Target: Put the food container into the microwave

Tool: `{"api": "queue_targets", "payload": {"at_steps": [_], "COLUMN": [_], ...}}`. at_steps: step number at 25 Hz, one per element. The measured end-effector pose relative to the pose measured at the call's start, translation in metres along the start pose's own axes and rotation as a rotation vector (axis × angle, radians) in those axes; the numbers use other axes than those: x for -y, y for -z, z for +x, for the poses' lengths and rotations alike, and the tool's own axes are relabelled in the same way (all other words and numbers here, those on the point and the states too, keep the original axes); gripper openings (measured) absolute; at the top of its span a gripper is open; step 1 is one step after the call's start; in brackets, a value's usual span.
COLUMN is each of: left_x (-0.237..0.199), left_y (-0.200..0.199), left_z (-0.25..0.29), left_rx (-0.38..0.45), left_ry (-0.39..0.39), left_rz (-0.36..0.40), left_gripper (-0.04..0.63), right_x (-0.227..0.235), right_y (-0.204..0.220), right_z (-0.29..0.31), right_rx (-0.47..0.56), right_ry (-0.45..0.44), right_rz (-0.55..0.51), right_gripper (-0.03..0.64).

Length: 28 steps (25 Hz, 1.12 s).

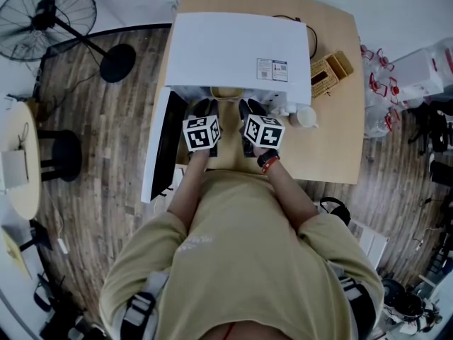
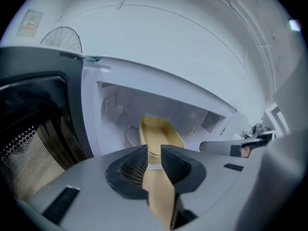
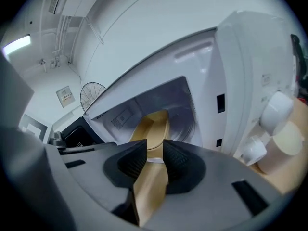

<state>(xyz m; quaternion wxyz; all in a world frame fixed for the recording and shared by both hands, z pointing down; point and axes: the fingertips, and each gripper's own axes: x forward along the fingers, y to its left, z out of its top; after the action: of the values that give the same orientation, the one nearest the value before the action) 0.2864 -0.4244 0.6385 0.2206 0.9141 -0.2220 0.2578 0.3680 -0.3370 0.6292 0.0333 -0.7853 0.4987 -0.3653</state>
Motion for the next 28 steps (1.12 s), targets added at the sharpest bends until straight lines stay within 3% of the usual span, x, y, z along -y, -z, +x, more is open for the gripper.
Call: {"api": "queue_targets", "payload": {"at_steps": [13,28], "left_x": [0.034,0.049], "left_y": [0.011,0.025], "left_z": [-0.038,-0.051], "left_rx": [0.092,0.099], "left_ry": [-0.014,-0.025], "left_rz": [0.055,0.013], "left_gripper": [0.034,0.020], "right_x": [0.013,0.015], "right_y": [0.004,0.013], "right_z": [-0.051,-0.067], "right_rx": [0.065,0.054], "right_ry": [0.033,-0.004], "right_rz": [-0.123,-0.183], "right_gripper": [0.055,0.034]}}
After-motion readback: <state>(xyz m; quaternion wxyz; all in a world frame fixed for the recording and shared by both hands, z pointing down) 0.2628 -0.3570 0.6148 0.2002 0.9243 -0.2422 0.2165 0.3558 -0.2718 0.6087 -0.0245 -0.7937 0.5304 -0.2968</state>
